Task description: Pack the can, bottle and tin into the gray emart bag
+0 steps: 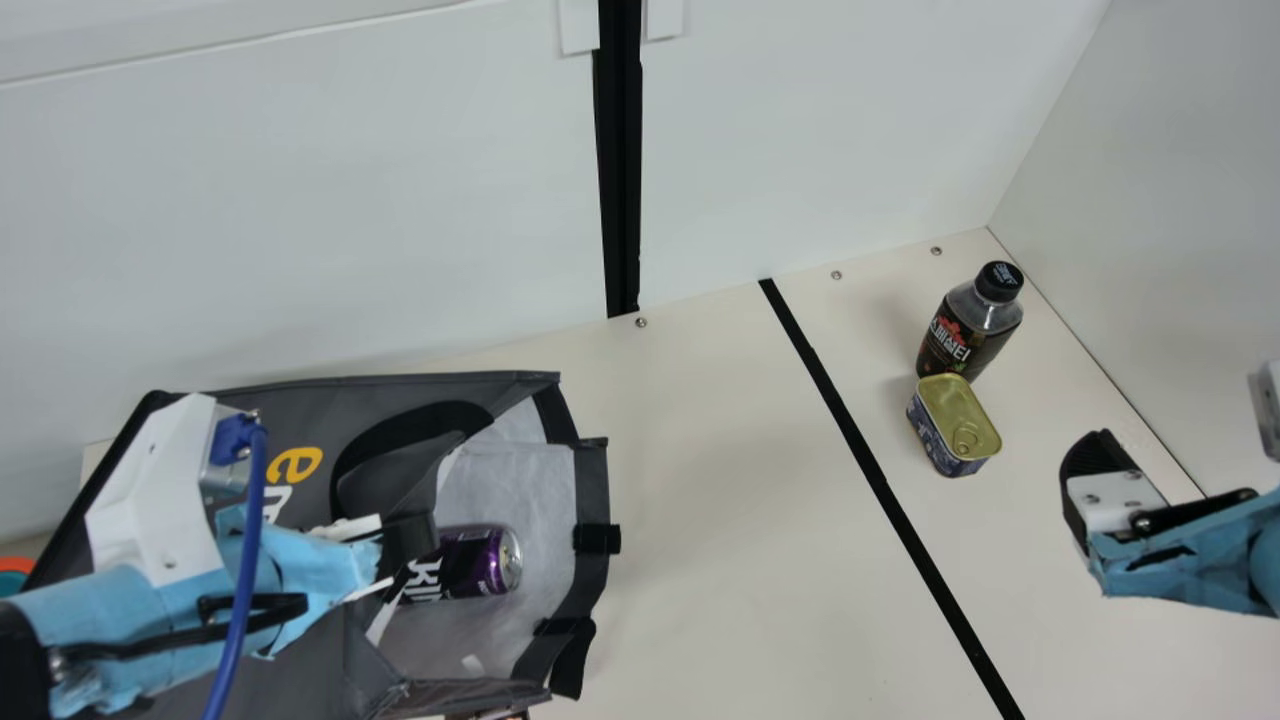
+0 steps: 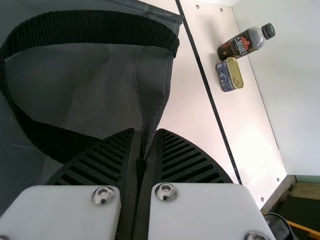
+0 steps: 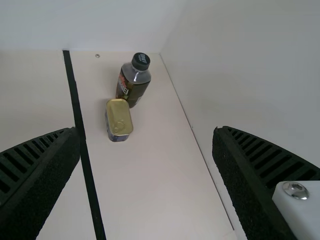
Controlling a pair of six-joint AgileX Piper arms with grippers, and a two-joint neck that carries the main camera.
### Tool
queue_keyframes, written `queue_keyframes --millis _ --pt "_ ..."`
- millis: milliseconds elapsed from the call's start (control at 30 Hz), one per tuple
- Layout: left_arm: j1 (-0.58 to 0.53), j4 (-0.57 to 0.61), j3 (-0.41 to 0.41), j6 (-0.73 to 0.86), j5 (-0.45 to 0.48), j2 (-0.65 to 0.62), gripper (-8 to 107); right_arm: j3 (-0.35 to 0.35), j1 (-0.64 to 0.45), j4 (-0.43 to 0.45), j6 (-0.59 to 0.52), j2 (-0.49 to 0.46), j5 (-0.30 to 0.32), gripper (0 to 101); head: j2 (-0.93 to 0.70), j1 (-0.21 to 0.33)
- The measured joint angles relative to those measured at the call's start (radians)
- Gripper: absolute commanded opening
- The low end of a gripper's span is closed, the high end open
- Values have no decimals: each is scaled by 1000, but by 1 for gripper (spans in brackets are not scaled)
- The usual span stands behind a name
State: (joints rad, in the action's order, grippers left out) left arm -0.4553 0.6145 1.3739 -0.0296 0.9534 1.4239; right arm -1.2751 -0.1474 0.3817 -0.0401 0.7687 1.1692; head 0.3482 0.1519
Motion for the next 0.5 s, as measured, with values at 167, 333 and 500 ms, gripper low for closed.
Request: queue_keyframes --millis 167,333,500 --pt "0 0 0 0 0 0 10 -18 14 36 29 7 46 91 -2 0" --pt "0 0 0 0 0 0 10 -10 -22 18 29 21 53 91 -2 0" --pt "0 0 0 0 0 0 10 -10 -64 -13 0 30 53 91 0 0"
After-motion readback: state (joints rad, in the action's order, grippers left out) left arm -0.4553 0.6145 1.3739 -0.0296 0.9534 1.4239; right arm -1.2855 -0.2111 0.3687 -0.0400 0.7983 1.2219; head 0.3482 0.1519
